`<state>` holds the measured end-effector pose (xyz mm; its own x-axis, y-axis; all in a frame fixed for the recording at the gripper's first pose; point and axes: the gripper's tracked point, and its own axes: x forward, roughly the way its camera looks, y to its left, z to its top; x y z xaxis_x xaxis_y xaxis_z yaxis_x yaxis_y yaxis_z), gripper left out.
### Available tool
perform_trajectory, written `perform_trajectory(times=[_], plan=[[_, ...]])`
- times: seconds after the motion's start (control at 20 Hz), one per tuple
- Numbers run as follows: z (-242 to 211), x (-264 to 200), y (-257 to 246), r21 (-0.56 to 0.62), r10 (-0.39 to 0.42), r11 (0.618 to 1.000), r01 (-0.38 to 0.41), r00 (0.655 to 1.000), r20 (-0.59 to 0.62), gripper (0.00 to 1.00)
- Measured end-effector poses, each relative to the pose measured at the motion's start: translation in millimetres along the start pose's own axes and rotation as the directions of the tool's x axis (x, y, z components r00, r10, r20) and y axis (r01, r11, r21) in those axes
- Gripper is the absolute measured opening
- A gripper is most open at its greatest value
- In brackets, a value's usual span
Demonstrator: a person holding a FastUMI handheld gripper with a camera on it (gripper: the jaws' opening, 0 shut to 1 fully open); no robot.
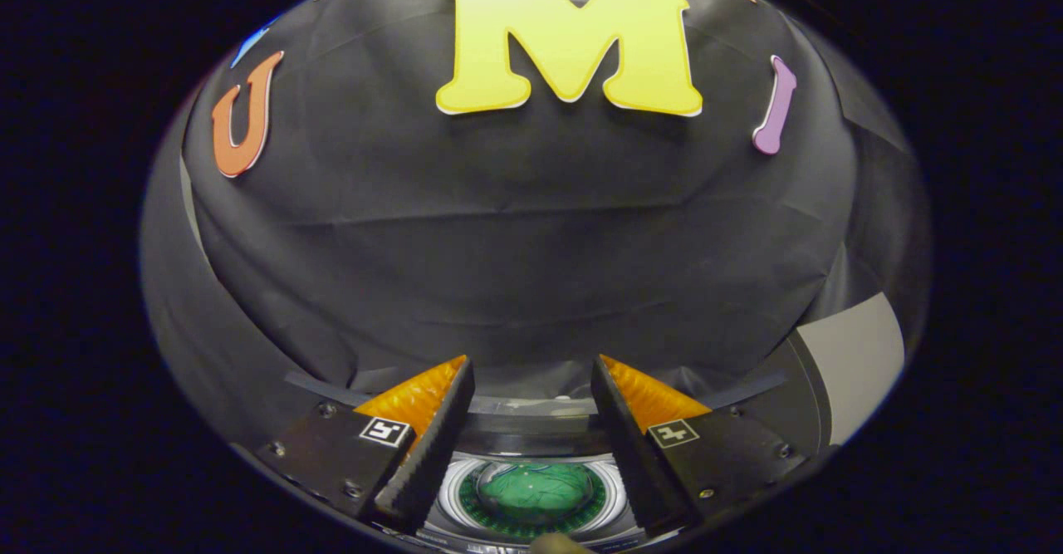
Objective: Put the clothes into the washing machine and then close the washing machine lid.
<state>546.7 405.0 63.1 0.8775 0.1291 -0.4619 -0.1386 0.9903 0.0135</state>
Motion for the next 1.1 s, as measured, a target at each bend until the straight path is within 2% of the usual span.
perform_trajectory(times=[0.6, 1.1], plan=[[-35, -32, 1, -0.013, 0.024, 1.0, -0.024, 1.0, 0.007, 0.9], [-83, -60, 3, -0.007, 0.063, 0.998, -0.063, 0.998, -0.018, 0.89]])
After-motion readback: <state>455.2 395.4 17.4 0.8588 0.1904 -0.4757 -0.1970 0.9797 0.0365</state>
